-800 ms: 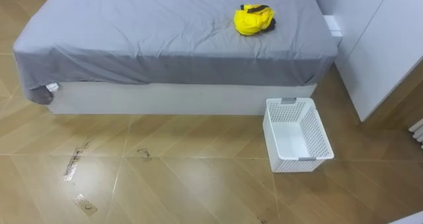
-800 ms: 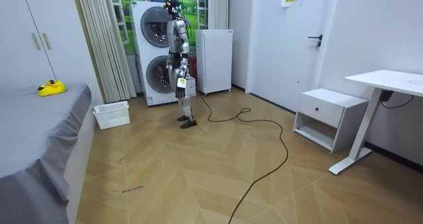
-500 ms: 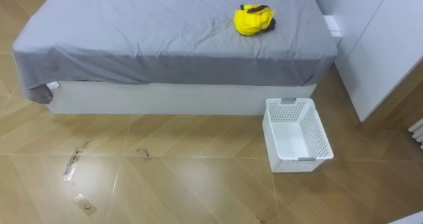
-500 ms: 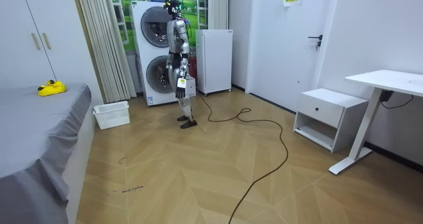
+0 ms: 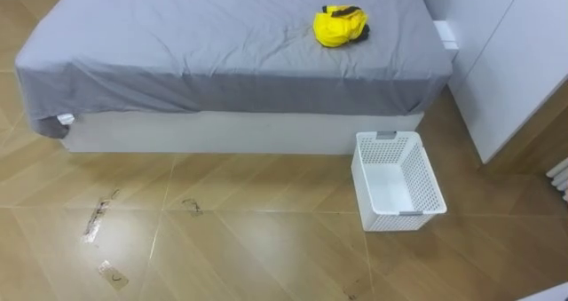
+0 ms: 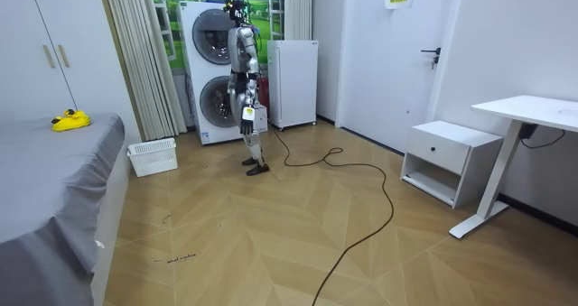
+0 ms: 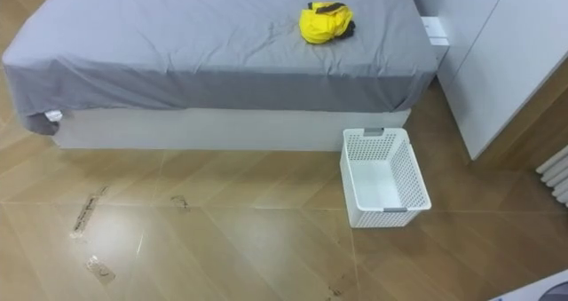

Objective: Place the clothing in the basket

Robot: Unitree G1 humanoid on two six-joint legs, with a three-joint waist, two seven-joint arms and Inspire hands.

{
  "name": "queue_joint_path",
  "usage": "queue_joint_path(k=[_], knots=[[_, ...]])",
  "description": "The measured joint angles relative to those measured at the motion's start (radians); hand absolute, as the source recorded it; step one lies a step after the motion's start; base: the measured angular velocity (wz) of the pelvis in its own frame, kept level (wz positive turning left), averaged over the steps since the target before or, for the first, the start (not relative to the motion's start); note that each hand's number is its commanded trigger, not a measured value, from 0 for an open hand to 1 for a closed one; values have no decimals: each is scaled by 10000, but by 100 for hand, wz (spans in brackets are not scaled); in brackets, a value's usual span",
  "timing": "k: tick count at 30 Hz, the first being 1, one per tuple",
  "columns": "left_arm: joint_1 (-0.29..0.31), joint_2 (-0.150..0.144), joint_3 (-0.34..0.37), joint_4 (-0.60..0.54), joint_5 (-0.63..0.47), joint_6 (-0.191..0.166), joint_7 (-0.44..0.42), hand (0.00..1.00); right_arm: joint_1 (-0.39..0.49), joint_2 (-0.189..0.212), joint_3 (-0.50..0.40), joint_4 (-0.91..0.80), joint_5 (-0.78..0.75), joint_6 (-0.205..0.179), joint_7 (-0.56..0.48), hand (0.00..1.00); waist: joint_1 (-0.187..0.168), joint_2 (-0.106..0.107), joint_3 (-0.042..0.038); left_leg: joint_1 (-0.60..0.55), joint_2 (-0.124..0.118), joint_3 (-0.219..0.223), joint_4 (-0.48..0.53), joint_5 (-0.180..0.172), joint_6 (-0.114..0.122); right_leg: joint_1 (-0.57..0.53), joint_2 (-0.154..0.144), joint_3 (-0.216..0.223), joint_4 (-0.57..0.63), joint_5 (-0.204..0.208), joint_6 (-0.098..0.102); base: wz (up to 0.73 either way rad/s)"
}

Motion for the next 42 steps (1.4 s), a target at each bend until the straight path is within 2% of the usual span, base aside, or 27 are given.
queue_joint_path(k=[3,7,11,12,13,14,16,17,19,20,21,23,24,25,26,28,29,31,32,33,34,35,36,38,39,41,42], knots=[[-26,1,48,23,9,1,-59,0,13,0,-12,-17,-130,-11,7,0,9,13,2,-60,30,17,169,-61,-13,-20,13,-13,93,-40,-27,-1],[-6,94,168,36,-5,19,-200,0,6,5,21,-53,-138,-5,128,0,31,5,4,-712,270,123,1683,-879,-158,-216,164,-98,656,-561,-154,-7],[39,112,363,79,-8,93,-206,0,10,2,-27,-33,-95,-42,298,0,-15,-32,10,-998,518,489,2460,-1111,-352,-393,231,15,1047,-962,-396,4],[-21,165,484,121,-107,88,-197,0,15,19,-61,-28,-2,-44,297,0,-87,-92,43,-1621,591,989,3606,-1000,-611,-414,214,15,1092,-1053,-533,35],[-58,213,527,130,-232,62,-191,0,16,36,-104,-22,26,-42,297,0,-134,-226,109,-2118,664,1118,4495,-778,-811,-394,171,65,1106,-1091,-571,45],[25,332,488,160,-642,26,-184,0,28,-1,-116,26,63,-19,294,0,-119,-331,96,-2898,586,1066,5233,-739,-811,-300,59,303,1175,-1215,-631,37],[86,322,247,185,-998,6,-206,0,35,-178,-119,24,137,-1,274,0,-87,-293,85,-3706,512,1101,3909,-518,-919,-189,35,648,1218,-1397,-649,16],[227,322,149,295,-985,6,-211,0,39,-220,-115,76,148,11,272,0,90,-236,93,-4111,514,1099,2601,25,-1093,-92,31,894,1250,-1531,-655,-25],[656,297,226,444,-981,48,-203,0,39,-167,-85,60,99,93,282,0,391,-137,110,-4602,861,1058,734,1019,-1132,214,-3,1189,1280,-1913,-602,-53],[754,270,237,469,-982,91,-211,0,42,-159,-50,56,68,113,278,0,446,-122,112,-4686,955,1069,571,1278,-1101,302,-49,1241,1281,-2027,-583,-63],[883,201,251,480,-989,142,-234,0,51,-138,18,56,13,191,251,0,540,-201,86,-4781,1024,1284,794,1990,-1000,486,-228,1394,1252,-2271,-456,-44],[733,61,308,478,-976,125,-351,0,46,-176,-55,-47,-111,277,161,0,471,-298,27,-5199,818,1461,1674,2549,-578,633,-587,1384,1156,-2605,-166,-19],[559,61,320,480,-986,22,-429,0,48,-166,-139,-72,-82,299,94,0,461,-521,-39,-5412,617,1773,2373,2388,-251,778,-966,1346,1127,-2804,137,-4],[377,66,334,592,-996,-127,-419,0,160,-171,-232,-103,-33,293,68,0,467,-721,-21,-5516,308,1905,3111,1707,-152,965,-1295,1306,1237,-2880,255,-6],[234,57,332,610,-1028,-167,-418,0,192,-187,-281,-171,7,292,31,0,512,-717,-6,-5514,262,1951,3430,1357,-89,970,-1406,1257,1549,-2858,279,-8],[-192,175,333,617,-1344,-473,-297,0,231,-138,-345,-300,383,240,-242,0,573,-656,21,-4952,103,2154,3975,388,123,427,-1839,1120,3998,-2246,695,-14],[-259,189,332,613,-1461,-553,-202,0,227,-132,-363,-306,384,240,-300,0,566,-612,13,-4675,84,2213,3954,252,161,198,-1910,1138,4754,-1813,739,-17],[-418,199,308,435,-1572,-751,31,0,236,-130,-412,-513,432,241,-622,0,567,-386,-41,-3397,-53,2143,3303,-237,258,-538,-2042,1122,6935,930,559,-15],[-451,209,312,362,-1554,-828,64,0,229,-128,-411,-660,432,241,-668,0,571,-170,-106,-3089,-51,2100,3054,-304,269,-830,-2001,1102,7354,1166,528,-26],[-499,204,330,244,-1518,-952,107,0,175,-129,-417,-1078,435,221,-666,0,570,-156,-43,-2496,-16,2015,2553,-377,243,-1568,-1740,946,8115,419,306,-16],[-583,208,311,233,-1444,-988,128,0,169,-128,-417,-1598,474,194,-689,0,545,75,-21,-1941,25,1642,2133,-384,232,-2239,-1408,491,8272,-431,-28,-12],[-623,209,291,216,-1436,-990,116,0,166,-127,-412,-1802,478,187,-707,0,540,110,-21,-1670,40,1492,1923,-389,229,-2621,-1206,271,8171,-720,-106,9],[-645,214,223,109,-1450,-992,84,0,83,-107,-409,-2156,471,188,-716,0,514,199,12,-1236,43,1109,1611,-457,204,-3285,-855,-110,7615,-1120,-191,9],[-668,227,-29,31,-1451,-991,25,0,-41,-72,-418,-2589,409,173,-886,0,403,215,49,-668,59,561,1314,-639,166,-4094,-422,-393,5957,-1231,-268,45],[-615,216,-256,-22,-1455,-976,0,0,-55,-36,-419,-2818,366,92,-1034,0,309,233,24,-305,114,279,1050,-758,101,-4419,-219,-361,4392,-999,-267,80],[-456,154,-559,-146,-1449,-941,-28,0,-91,-11,-444,-3107,446,-19,-1232,0,277,252,43,412,328,68,617,-935,-62,-4642,-100,-376,2252,336,-328,68],[-311,159,-702,-144,-1470,-901,-31,0,-90,-10,-461,-3370,591,-96,-1419,0,300,272,30,812,499,2,388,-1068,-234,-4625,-84,-432,1374,1328,-390,56]])
